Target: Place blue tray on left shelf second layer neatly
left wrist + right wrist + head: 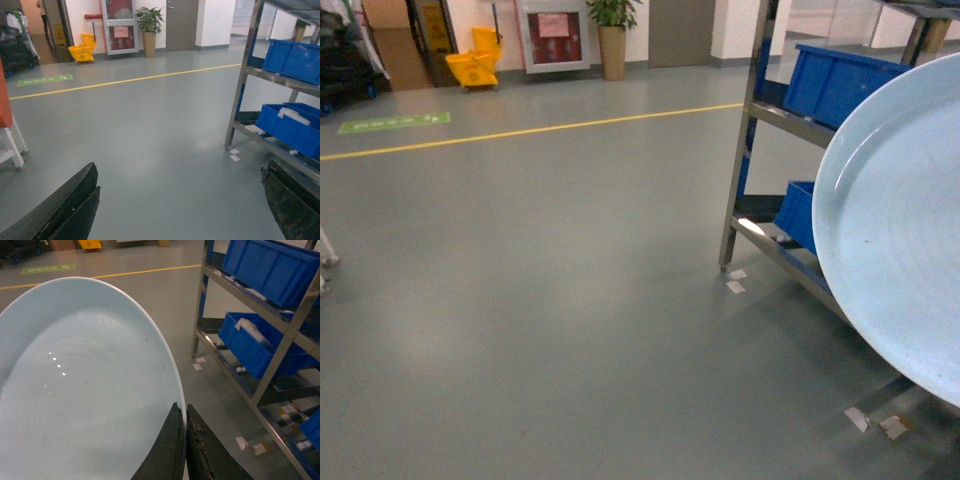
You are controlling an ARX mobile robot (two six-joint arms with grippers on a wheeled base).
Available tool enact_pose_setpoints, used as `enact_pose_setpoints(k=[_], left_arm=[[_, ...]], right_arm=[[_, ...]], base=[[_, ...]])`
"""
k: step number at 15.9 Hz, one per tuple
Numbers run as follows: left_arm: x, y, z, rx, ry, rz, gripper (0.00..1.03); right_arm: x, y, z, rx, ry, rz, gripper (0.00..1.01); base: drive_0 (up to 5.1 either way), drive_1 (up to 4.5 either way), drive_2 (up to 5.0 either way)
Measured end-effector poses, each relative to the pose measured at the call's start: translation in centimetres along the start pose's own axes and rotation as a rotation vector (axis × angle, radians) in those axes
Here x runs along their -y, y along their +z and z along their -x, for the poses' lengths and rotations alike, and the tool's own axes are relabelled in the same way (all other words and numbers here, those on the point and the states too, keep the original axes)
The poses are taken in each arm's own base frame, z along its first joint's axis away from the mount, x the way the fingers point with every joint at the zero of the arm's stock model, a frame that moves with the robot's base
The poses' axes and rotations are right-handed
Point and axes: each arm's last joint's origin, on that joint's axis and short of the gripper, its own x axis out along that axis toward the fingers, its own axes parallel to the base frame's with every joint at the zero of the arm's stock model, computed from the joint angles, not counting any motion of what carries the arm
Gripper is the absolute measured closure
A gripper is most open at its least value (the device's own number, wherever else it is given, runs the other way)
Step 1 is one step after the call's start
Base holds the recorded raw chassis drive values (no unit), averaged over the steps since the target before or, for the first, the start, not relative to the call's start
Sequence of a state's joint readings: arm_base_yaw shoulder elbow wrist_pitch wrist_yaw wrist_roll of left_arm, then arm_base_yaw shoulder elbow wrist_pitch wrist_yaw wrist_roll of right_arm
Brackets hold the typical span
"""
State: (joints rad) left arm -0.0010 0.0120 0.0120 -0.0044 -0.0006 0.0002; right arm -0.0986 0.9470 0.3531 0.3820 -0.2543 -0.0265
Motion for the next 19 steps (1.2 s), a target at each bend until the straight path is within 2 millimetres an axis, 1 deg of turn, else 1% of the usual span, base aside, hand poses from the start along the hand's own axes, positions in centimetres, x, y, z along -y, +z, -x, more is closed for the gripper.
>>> enact_pose_setpoints(k=[11,19], left_arm=[[-0.01,0.02,0.0,0.002,0.001,0.0,0.05],[-0.01,-0.01,0.0,-0.001,0.001,0.0,0.05]], right_arm=[[-0.01,0.0,0.0,0.0,0.001,0.0,0.99],[0.01,-0.06,-0.06,-0.003,0.0,0.0,0.99]], base=[[-1.6,2.47,-5.7],[-1.6,-1.58,-1.6]])
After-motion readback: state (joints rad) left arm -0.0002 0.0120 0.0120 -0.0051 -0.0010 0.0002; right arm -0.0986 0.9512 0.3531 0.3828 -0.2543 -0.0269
